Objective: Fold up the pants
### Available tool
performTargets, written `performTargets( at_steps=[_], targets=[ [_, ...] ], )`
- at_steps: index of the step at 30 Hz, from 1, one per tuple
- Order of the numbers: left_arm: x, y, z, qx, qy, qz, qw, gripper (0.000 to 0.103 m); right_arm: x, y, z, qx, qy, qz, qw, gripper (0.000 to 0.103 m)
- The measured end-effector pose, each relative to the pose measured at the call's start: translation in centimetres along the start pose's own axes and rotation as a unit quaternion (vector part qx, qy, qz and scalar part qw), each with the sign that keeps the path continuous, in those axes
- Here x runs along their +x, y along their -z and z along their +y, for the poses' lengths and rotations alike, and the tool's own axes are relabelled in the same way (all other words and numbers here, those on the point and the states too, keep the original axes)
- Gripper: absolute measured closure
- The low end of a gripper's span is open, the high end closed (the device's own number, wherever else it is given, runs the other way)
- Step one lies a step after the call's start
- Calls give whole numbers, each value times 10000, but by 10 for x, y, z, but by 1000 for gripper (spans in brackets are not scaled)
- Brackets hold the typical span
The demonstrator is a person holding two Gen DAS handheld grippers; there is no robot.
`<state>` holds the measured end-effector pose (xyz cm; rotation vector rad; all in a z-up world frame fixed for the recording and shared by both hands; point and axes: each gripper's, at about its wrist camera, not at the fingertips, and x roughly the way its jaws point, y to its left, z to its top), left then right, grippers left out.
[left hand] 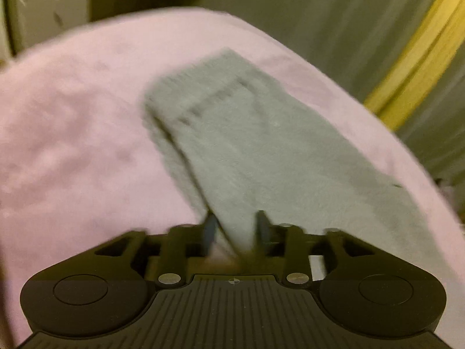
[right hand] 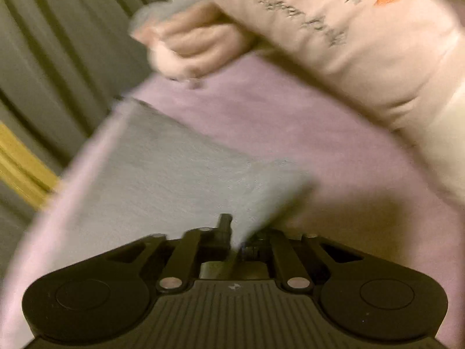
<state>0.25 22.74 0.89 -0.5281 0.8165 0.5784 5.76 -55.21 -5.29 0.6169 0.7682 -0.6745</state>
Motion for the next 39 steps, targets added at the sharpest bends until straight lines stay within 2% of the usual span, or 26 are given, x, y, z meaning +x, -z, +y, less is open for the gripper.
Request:
performTargets(
  at_steps=[1,2,3,4,5,7,9,11,12,14,15,17,19,21,24,26,29,30,31,32,33,34,36,37,39],
  targets=[
    [-8,-1,-1,86,-405,-218,9989,32,-7,-3,1,-31,335,-193,9992,72],
    [-18,0,-3,224,-775,-521,9954,31,-12,-6,2,-61,680,-335,9971,43],
    [-28,0,-7,419,-1102,-868,9892,30,-19,-9,3,-112,908,-516,9945,36],
    [-37,1,-14,695,-1386,-1216,9804,27,-29,-14,6,-178,935,-754,9926,34],
    [-47,2,-25,1003,-1498,-1552,9713,24,-36,-17,9,-205,831,-900,9923,34],
    [-59,5,-48,1383,-1179,-1878,9652,11,-47,-22,23,-131,452,-1057,9933,31],
    [-62,9,-75,1629,-542,-1876,9671,8,-53,-20,47,-90,-127,-1072,9941,24],
    [-54,18,-111,1934,48,-1684,9665,8,-49,-9,78,-197,-817,-901,9924,15],
    [-47,24,-129,2128,194,-1575,9641,8,-43,1,94,-279,-1140,-721,9905,15],
    [-29,43,-170,2639,351,-1431,9532,8,-26,20,121,-351,-1494,-192,9880,15],
    [-21,51,-185,2794,357,-1404,9492,8,-16,28,133,-414,-1615,104,9860,15],
    [2,66,-213,3050,441,-1204,9437,9,-3,35,151,-692,-1595,366,9841,15],
    [27,74,-234,3162,417,-995,9425,12,10,39,165,-1106,-1362,603,9826,15],
    [48,76,-247,3201,234,-870,9431,14,23,43,171,-1247,-1184,825,9816,15],
    [70,66,-259,2981,-40,-1039,9488,8,40,44,171,-1090,-1104,955,9833,13],
    [82,52,-266,2875,-443,-1214,9490,8,45,46,176,-1143,-1102,902,9832,5],
    [104,31,-263,2869,-854,-1122,9475,6,48,52,192,-1542,-882,810,9807,4],
    [105,25,-259,2863,-1012,-1176,9455,7,49,53,194,-1577,-858,770,9807,4],
    [104,19,-254,2865,-1205,-1230,9425,13,50,54,195,-1559,-849,746,9813,4],
    [102,13,-247,2847,-1278,-1184,9426,16,51,53,194,-1512,-865,735,9820,4],
    [99,6,-237,2768,-1155,-1098,9476,16,55,51,192,-1465,-891,728,9825,4],
    [88,2,-221,2641,-810,-1029,9556,15,53,51,191,-1435,-911,726,9828,4],
    [70,-1,-187,2458,-386,-1046,9629,6,54,51,190,-1394,-940,727,9831,4],
    [64,-1,-175,2458,-393,-1077,9625,6,53,52,189,-1371,-951,726,9833,4],
    [65,-4,-151,2576,-741,-1057,9576,6,51,53,190,-1316,-974,732,9838,4]
  ],
)
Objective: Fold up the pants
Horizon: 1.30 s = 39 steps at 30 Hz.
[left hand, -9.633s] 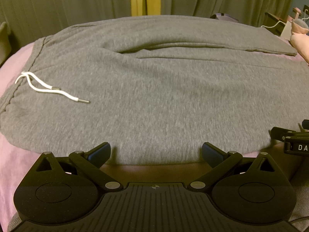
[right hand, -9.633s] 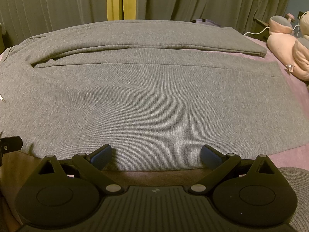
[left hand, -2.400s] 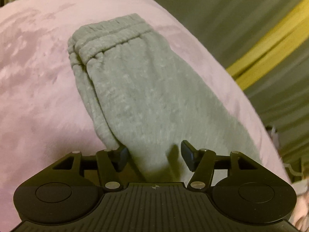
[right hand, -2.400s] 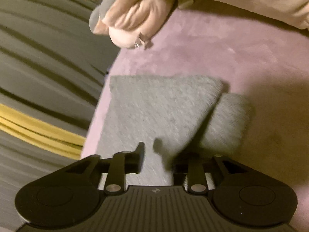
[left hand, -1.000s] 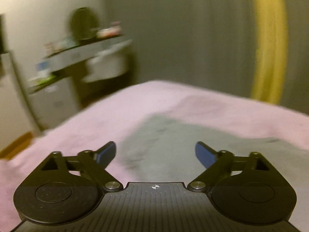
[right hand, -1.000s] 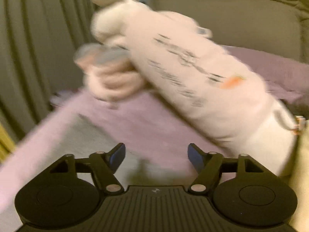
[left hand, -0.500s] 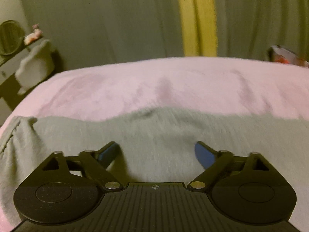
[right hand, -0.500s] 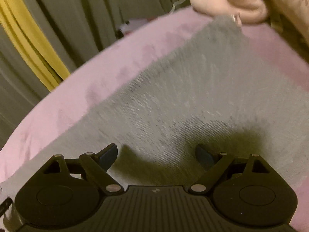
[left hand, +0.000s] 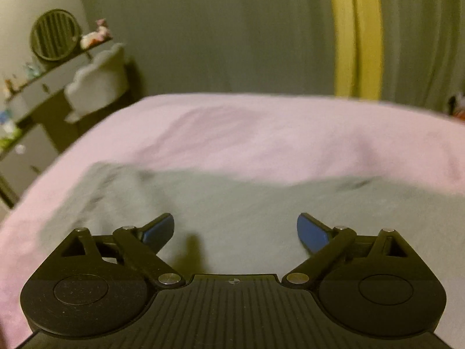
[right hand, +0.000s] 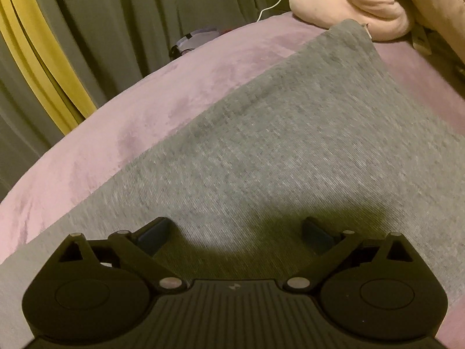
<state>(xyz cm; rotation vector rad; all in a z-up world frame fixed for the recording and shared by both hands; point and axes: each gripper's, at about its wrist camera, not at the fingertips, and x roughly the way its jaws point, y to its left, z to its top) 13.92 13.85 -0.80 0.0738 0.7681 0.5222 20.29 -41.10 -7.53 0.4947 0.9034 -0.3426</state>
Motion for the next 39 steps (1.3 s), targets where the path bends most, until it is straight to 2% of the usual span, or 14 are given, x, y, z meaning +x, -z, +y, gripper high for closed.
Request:
performTargets(
  at_steps=[2,3,5,6,7,10,13,16,17,18,23,26,32,39],
  targets=[
    [19,11,21,231,-862,371,9953,6,-4,1,-2,100,-59,5,9999,4],
    [28,17,34,401,-1411,536,9877,8,-5,0,-4,188,-115,4,9998,4],
    [27,22,51,570,-1883,475,9793,9,-11,1,-11,409,-256,7,9988,4],
    [20,21,58,505,-1927,392,9792,9,-14,1,-16,546,-340,4,9979,4],
    [11,19,64,367,-1818,326,9821,9,-16,0,-23,750,-464,6,9961,4],
    [-25,16,69,-68,-1076,29,9942,7,-24,0,-42,1365,-780,32,9876,4],
    [-59,18,53,-337,-56,-170,9993,4,-33,2,-57,1864,-1048,57,9769,4],
    [-76,29,34,-651,1045,50,9924,2,-44,3,-67,2064,-1317,33,9695,8],
    [-74,33,22,-732,1290,159,9888,2,-48,2,-68,2060,-1374,21,9689,15],
    [-72,37,11,-776,1460,308,9858,2,-52,2,-69,2023,-1386,19,9695,18],
    [-61,63,-30,-767,1731,946,9773,1,-57,0,-72,1859,-1205,299,9747,33],
    [-67,71,-42,-472,1487,853,9841,1,-52,0,-72,1833,-1063,461,9762,33],
    [-67,74,-44,-466,1399,869,9852,1,-43,2,-63,1619,-839,525,9818,33],
    [-68,74,-49,-322,1259,858,9878,0,-42,1,-64,1589,-867,545,9820,33]
  ],
)
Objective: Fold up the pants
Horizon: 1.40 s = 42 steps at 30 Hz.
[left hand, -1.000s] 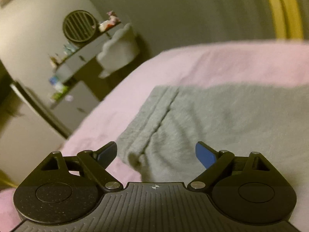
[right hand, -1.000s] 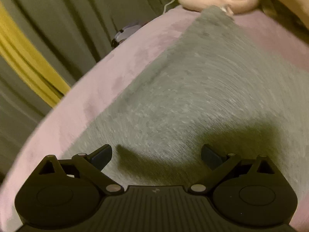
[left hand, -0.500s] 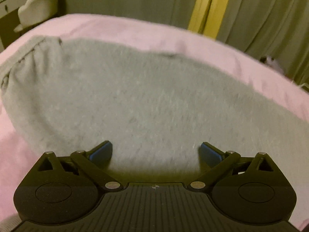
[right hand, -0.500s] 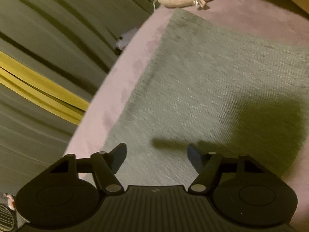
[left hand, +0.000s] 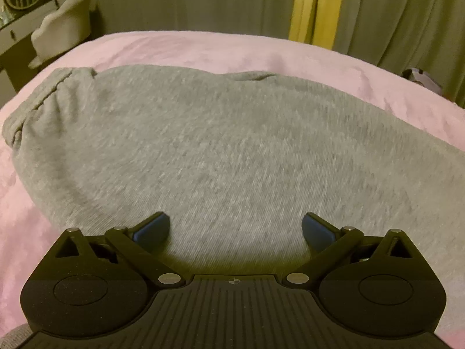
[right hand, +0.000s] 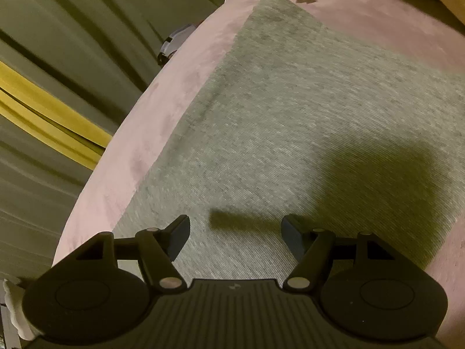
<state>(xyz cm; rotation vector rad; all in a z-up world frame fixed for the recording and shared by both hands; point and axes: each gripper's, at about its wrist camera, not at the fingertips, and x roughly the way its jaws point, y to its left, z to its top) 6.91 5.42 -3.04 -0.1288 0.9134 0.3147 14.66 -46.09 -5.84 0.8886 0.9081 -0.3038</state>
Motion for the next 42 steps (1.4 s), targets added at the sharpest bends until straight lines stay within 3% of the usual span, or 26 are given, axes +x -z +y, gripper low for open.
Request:
performTargets(
  at_steps=[42],
  targets=[
    [4,-1,-1,23,-34,7,10000,0,1,-4,-8,145,-79,56,9998,32]
  ],
)
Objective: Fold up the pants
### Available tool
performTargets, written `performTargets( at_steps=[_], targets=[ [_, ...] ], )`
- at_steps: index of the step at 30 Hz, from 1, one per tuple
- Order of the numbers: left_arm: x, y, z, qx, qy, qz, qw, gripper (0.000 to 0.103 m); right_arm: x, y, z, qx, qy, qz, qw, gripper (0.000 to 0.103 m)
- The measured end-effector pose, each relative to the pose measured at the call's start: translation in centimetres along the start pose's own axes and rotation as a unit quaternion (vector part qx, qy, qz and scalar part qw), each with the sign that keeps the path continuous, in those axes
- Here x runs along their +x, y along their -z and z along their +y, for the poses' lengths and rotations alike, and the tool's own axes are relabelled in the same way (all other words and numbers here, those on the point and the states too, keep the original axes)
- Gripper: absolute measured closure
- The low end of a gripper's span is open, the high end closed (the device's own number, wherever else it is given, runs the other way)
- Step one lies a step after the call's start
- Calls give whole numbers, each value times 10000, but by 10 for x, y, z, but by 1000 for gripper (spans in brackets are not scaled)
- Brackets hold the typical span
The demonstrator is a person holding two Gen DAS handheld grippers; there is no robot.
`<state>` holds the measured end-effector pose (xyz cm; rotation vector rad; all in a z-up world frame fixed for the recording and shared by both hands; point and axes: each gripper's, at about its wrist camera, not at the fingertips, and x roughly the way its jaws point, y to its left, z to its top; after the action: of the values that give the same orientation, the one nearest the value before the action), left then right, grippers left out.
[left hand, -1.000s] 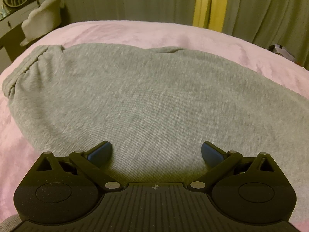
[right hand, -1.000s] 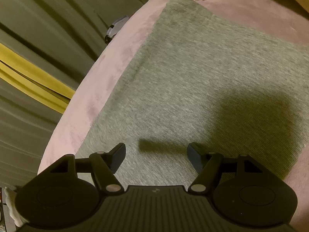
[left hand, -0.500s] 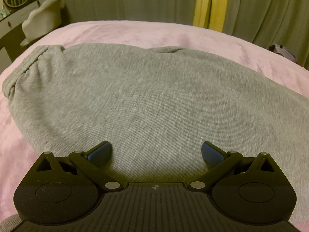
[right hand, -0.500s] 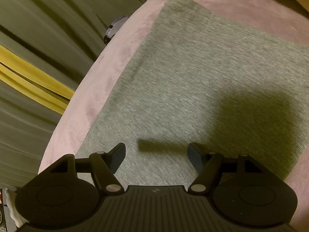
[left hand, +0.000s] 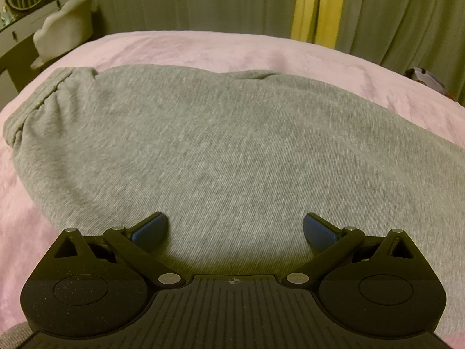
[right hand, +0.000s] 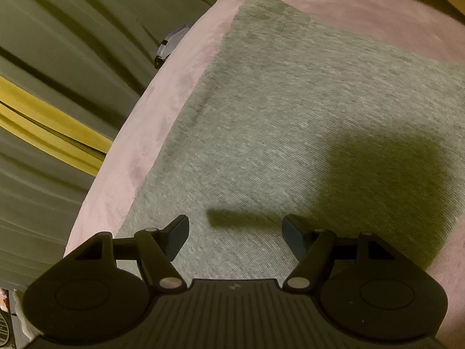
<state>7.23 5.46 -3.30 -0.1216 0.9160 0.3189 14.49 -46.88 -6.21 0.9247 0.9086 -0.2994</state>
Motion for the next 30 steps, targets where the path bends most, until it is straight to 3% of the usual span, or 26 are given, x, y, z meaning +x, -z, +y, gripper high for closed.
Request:
performTargets(
  at_steps=[10,12,16,19,21,23,24,30],
  targets=[
    [0,0,0,-8,5,2,10000,0,-4,-9,-14,224,-95,35,9997,32],
    [0,0,1,-30,12,5,10000,0,-15,-17,-23,255,-6,-220,9994,32],
    [1,-1,1,-73,15,7,10000,0,-46,-33,-62,405,-63,-631,9972,31],
    [2,-1,-1,-75,-12,15,10000,0,-76,-34,-96,207,356,-1019,9939,28],
    [4,-2,-2,-70,-41,6,10000,0,-90,-32,-118,367,327,-1069,9931,26],
    [5,-2,-3,-65,-57,2,10000,0,-100,-31,-139,701,469,-1056,9908,15],
    [5,-2,-3,-68,-57,2,10000,0,-103,-30,-148,812,542,-1058,9896,15],
    [5,-3,-3,-75,-65,4,10000,0,-100,-29,-168,988,-93,-1152,9884,13]
  ],
)
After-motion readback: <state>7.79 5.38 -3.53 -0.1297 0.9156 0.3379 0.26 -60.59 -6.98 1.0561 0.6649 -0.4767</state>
